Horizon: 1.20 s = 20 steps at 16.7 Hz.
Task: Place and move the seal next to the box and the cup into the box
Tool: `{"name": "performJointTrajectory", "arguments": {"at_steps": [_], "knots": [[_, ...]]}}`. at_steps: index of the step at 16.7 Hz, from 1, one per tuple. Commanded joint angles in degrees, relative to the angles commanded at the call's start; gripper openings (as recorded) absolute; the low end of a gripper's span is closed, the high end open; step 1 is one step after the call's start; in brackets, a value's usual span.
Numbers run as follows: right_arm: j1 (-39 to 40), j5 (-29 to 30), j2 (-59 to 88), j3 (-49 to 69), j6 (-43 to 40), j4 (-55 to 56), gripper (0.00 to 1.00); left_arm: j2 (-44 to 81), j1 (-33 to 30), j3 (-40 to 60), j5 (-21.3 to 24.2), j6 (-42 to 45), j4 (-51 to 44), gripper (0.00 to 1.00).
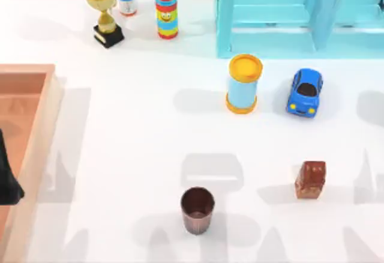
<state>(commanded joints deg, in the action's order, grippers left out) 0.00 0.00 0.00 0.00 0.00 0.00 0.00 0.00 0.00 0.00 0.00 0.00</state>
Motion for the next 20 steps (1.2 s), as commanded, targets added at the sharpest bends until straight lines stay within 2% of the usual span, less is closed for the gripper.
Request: {"name": "performJointTrajectory", "arguments": {"at_steps": [5,9,14,20], "knots": [[0.0,0.0,0.0,0.0,0.0,0.0,1.0,3.1,-2.3,3.2,0.0,-1.4,-1.3,1.0],[0.0,0.0,0.0,0.0,0.0,0.0,1.0,15.8,-10.6,16.1,-0.4,-6.6,-6.2,1.0],[0.0,0.0,0.0,0.0,0.0,0.0,1.0,44.0,-25.1,44.7,-1.6,-16.8,-17.1,1.0],[0.0,0.0,0.0,0.0,0.0,0.0,1.0,85.2,-42.8,84.6,-3.7,-31.2,-36.3,1.0]]}}
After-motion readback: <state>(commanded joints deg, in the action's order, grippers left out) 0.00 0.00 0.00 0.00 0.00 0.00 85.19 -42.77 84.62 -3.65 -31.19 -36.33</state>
